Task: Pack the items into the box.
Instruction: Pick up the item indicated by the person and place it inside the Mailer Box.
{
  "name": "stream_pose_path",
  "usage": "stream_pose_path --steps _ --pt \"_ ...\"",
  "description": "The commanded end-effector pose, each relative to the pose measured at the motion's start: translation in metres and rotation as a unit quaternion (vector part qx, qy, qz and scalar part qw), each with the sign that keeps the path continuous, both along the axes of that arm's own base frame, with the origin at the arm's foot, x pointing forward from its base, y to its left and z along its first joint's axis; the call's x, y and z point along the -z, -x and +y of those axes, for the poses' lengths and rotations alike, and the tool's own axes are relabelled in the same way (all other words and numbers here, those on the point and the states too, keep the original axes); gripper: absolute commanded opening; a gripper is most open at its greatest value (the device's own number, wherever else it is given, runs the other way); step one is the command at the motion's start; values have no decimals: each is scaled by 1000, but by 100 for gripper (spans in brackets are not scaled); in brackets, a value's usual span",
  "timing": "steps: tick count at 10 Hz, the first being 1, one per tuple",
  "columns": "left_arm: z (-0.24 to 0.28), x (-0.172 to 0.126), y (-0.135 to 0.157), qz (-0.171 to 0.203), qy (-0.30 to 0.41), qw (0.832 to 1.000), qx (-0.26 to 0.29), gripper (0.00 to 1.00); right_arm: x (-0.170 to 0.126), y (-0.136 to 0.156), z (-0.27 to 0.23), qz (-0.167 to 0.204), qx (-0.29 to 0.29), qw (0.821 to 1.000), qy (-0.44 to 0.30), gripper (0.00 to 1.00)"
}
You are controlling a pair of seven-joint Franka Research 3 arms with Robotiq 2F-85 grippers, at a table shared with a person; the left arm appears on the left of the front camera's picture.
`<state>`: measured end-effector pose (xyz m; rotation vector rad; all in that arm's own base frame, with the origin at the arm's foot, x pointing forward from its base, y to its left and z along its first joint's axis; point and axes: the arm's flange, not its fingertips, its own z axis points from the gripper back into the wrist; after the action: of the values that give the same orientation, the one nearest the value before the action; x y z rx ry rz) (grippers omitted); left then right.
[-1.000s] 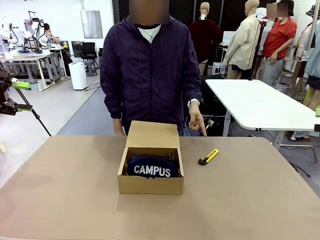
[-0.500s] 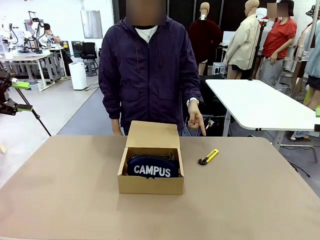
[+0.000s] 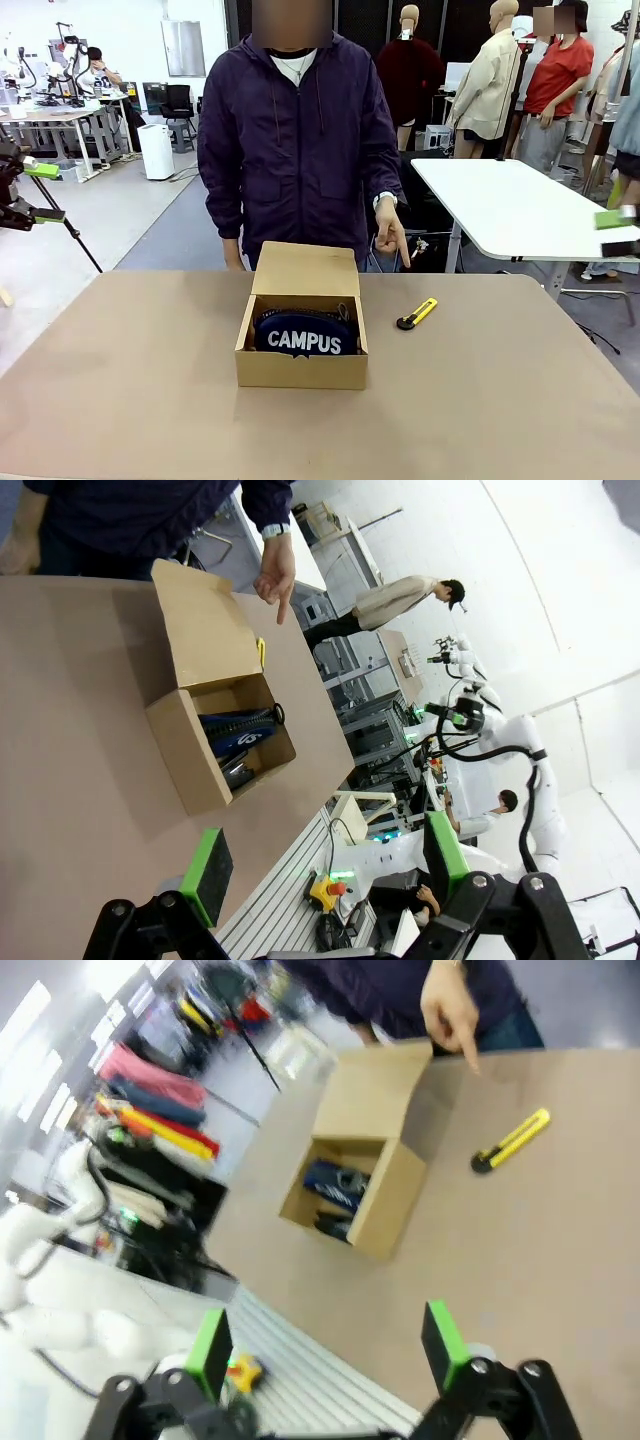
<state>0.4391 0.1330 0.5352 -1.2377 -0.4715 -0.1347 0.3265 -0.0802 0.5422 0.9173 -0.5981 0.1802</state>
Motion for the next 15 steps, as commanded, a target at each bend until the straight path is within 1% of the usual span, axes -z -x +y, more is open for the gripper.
stream_pose_path --steps 1,2,3,4,5,6,7,10,11,12,14,15 --pt "-1 -3 1 6 -2 1000 1 100 -23 -73 36 112 -70 984 120 100" --pt "-1 -3 1 6 -2 1000 1 100 -17 -105 62 146 -73 970 181 100" --pt "-1 -3 1 6 -2 1000 1 100 -1 -131 91 163 -29 954 250 100" --pt "-1 -3 1 6 -2 1000 1 100 21 -144 113 158 -15 944 290 100" --pt "-1 -3 1 6 -2 1000 1 100 43 -150 129 155 -6 933 324 100" --pt "-1 -3 1 6 -2 1000 1 100 56 -148 138 126 6 938 324 100" --pt "-1 -3 1 6 -2 1000 1 100 33 -149 129 138 -24 947 289 100" --pt "-1 -3 1 6 -2 1000 1 100 33 -149 129 138 -24 947 289 100" --pt "-1 -3 1 6 -2 1000 1 100 44 -151 129 136 -20 943 304 100" --pt "-1 -3 1 6 -2 1000 1 100 52 -187 144 157 -8 933 323 100" --pt "-1 -3 1 6 -2 1000 1 100 74 -234 168 212 24 915 342 100" --pt "-1 -3 1 6 -2 1000 1 100 89 -256 178 238 43 902 357 100"
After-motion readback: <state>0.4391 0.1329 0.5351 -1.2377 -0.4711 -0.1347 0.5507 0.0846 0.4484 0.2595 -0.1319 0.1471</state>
